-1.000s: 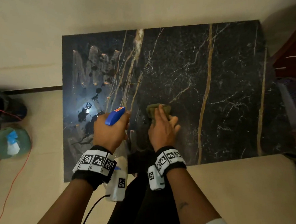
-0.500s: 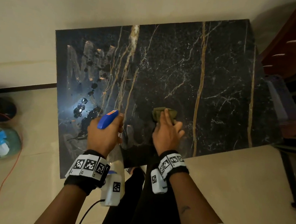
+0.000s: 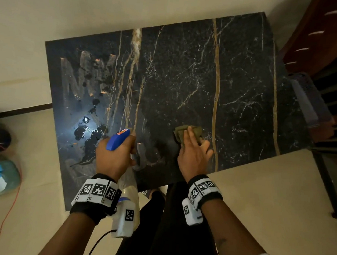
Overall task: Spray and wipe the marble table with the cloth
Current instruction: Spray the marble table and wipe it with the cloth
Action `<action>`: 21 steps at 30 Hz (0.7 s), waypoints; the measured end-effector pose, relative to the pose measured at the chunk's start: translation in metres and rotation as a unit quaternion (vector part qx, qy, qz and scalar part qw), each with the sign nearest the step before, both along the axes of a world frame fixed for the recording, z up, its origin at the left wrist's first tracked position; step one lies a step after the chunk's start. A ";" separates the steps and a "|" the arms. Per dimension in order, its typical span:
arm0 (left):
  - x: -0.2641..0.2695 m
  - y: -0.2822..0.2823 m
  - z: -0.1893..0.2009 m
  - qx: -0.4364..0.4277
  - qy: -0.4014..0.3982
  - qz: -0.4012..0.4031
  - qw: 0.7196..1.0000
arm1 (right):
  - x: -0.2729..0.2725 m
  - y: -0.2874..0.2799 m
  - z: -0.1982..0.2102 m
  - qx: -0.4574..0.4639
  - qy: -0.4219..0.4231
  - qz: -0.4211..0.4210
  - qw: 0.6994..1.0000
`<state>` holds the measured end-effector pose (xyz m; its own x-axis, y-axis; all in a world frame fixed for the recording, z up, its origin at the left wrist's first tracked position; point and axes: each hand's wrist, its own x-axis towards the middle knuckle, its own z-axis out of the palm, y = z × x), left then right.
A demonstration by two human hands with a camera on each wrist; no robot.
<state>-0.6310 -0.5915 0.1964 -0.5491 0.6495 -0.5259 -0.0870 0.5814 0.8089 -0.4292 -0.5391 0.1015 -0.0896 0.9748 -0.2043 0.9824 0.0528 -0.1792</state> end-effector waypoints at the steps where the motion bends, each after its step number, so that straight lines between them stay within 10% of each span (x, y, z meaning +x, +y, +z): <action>1: 0.001 0.000 -0.001 -0.003 0.004 -0.007 1.000 | -0.008 -0.005 0.001 -0.009 0.010 0.007 1.000; 7: 0.016 0.002 -0.006 -0.021 -0.016 -0.015 1.000 | -0.017 -0.041 -0.001 -0.047 0.062 0.166 0.983; 14: 0.012 -0.005 -0.010 -0.017 0.019 -0.011 1.000 | 0.042 -0.013 -0.005 0.006 0.023 0.006 1.000; 21: 0.023 -0.008 -0.017 -0.029 0.029 -0.013 0.999 | -0.004 -0.059 -0.001 -0.016 0.045 0.081 0.996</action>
<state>-0.6082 -0.5990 0.1798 -0.5632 0.6335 -0.5306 -0.0253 0.6286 0.7774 -0.4334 -0.5982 0.1005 -0.2650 0.9391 -0.2190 0.9414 0.2029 -0.2693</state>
